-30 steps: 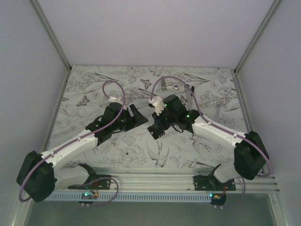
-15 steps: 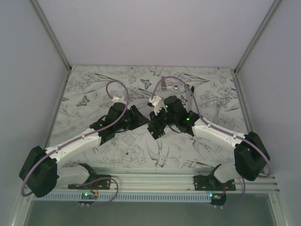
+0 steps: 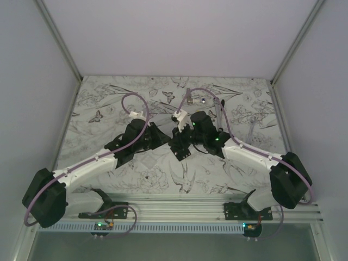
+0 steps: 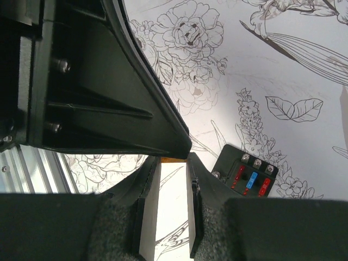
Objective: Snap on the fuse box
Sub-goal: Pick up the fuse from the center of the board.
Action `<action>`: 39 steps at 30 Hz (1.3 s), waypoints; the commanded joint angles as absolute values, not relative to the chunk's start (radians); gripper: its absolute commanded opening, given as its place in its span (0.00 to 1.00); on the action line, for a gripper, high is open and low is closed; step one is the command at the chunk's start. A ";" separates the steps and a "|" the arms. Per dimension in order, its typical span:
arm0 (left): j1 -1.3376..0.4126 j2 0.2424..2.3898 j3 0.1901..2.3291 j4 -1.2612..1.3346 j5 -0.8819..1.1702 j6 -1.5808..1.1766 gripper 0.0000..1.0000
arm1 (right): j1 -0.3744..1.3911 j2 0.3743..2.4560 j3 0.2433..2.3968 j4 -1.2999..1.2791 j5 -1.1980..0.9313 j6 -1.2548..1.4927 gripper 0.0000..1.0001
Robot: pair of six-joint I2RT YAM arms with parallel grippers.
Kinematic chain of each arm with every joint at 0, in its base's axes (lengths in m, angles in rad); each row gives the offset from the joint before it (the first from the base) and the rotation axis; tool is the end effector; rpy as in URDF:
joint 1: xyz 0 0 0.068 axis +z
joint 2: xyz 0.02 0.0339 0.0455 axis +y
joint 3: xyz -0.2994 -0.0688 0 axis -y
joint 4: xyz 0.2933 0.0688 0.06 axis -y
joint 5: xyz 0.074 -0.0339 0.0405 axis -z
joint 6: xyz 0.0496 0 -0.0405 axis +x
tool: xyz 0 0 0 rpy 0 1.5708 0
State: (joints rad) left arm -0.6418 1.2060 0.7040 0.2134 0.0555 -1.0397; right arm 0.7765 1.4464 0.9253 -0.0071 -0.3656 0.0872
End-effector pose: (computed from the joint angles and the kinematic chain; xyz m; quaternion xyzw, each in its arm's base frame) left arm 0.2527 -0.1923 0.2695 -0.1421 0.7886 -0.4603 0.3821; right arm 0.2522 0.2727 0.2560 -0.3733 0.7720 0.3481 0.3788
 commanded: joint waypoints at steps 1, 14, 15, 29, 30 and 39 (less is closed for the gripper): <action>-0.649 1.213 0.682 0.247 0.033 -1.057 0.17 | 0.787 1.429 0.920 0.072 -0.397 0.115 0.23; -0.652 1.193 0.660 0.257 0.024 -1.089 0.00 | 0.787 1.415 0.912 0.121 -0.367 0.160 0.27; -0.652 1.185 0.657 0.258 0.020 -1.090 0.00 | 0.788 1.413 0.908 0.131 -0.365 0.171 0.29; -0.652 0.931 0.541 0.318 -0.096 -1.137 0.00 | 0.765 1.214 0.628 0.582 -0.275 0.646 0.55; -0.652 0.912 0.532 0.328 -0.100 -1.145 0.00 | 0.765 1.212 0.603 0.648 -0.277 0.700 0.54; -0.671 0.843 0.501 0.431 -0.116 -1.233 0.00 | 0.792 1.274 0.511 1.016 -0.253 1.013 0.51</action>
